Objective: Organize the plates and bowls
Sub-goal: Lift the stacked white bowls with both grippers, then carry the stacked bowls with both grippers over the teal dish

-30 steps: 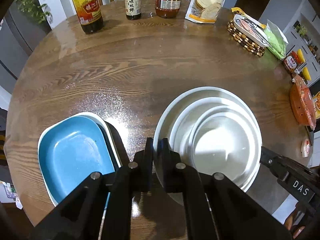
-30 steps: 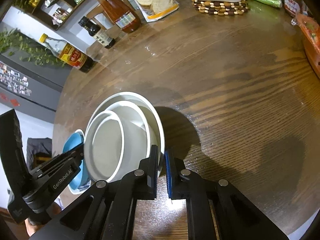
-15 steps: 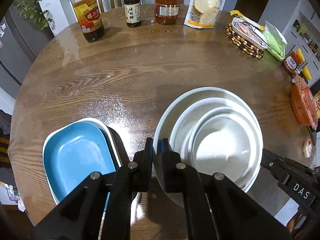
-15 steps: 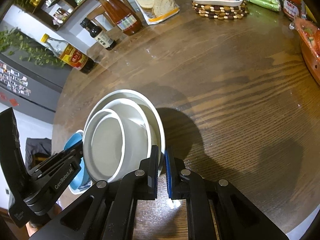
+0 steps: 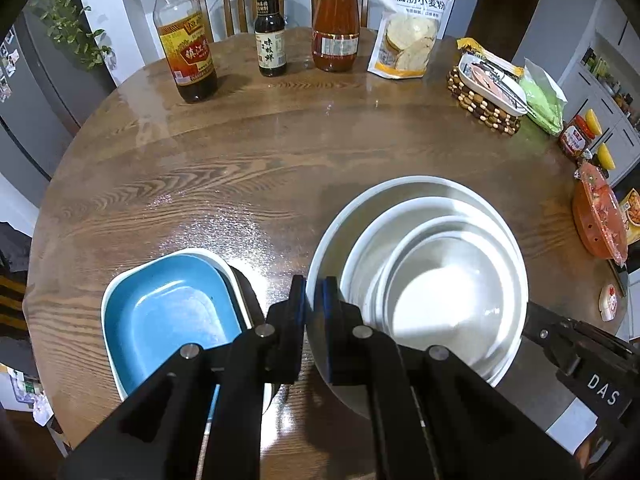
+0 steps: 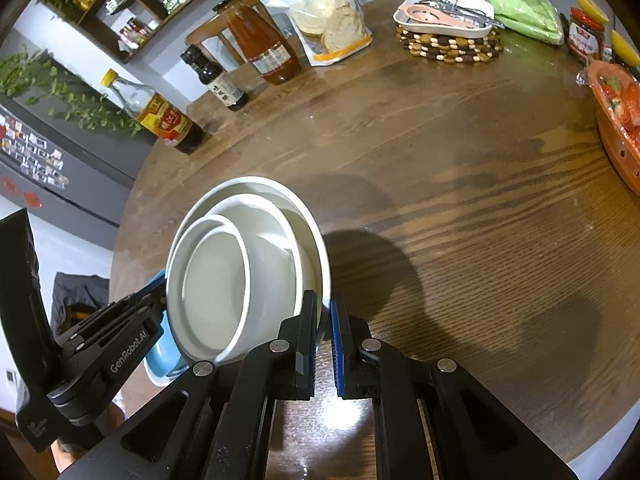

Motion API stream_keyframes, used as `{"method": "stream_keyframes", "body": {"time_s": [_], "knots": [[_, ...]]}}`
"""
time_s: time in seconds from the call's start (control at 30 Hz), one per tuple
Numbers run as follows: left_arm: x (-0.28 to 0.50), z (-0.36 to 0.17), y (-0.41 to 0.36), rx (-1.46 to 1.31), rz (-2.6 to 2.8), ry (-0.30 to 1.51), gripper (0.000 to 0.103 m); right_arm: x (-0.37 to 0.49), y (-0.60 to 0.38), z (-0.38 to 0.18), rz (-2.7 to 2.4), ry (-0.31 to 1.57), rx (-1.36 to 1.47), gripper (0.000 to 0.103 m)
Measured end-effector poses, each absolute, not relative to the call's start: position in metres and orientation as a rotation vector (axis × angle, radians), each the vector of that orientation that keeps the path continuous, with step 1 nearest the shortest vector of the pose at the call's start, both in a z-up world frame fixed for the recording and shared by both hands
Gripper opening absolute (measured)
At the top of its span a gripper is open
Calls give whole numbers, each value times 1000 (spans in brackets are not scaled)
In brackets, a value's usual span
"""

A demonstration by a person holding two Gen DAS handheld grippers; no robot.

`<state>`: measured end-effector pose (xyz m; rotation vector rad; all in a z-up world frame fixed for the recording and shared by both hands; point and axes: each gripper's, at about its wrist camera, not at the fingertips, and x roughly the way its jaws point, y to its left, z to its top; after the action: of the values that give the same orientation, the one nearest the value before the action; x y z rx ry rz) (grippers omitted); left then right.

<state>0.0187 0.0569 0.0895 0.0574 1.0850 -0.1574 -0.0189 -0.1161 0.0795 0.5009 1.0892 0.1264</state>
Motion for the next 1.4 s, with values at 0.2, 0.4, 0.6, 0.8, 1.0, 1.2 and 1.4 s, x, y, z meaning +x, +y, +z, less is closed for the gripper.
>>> {"method": "stream_keyframes", "body": {"time_s": [0.2, 0.4, 0.6, 0.8, 1.0, 1.2, 1.4], "knots": [[14, 97, 64, 46, -139, 1059, 4, -19, -109, 86, 145, 1078, 488, 11], [8, 103, 75, 28, -114, 1040, 4, -20, -99, 93, 171, 1072, 469, 11], [0, 108, 88, 10, -85, 1021, 5, -20, -87, 97, 205, 1068, 448, 11], [-7, 113, 106, -16, -40, 1007, 5, -19, -69, 103, 254, 1069, 419, 11], [-16, 116, 131, -45, 27, 1001, 5, -15, -40, 104, 322, 1083, 382, 11], [-24, 114, 158, -81, 90, 1009, 5, -9, -14, 102, 378, 1108, 339, 11], [-28, 108, 187, -115, 159, 1032, 5, 0, 18, 96, 437, 1146, 301, 11]]}}
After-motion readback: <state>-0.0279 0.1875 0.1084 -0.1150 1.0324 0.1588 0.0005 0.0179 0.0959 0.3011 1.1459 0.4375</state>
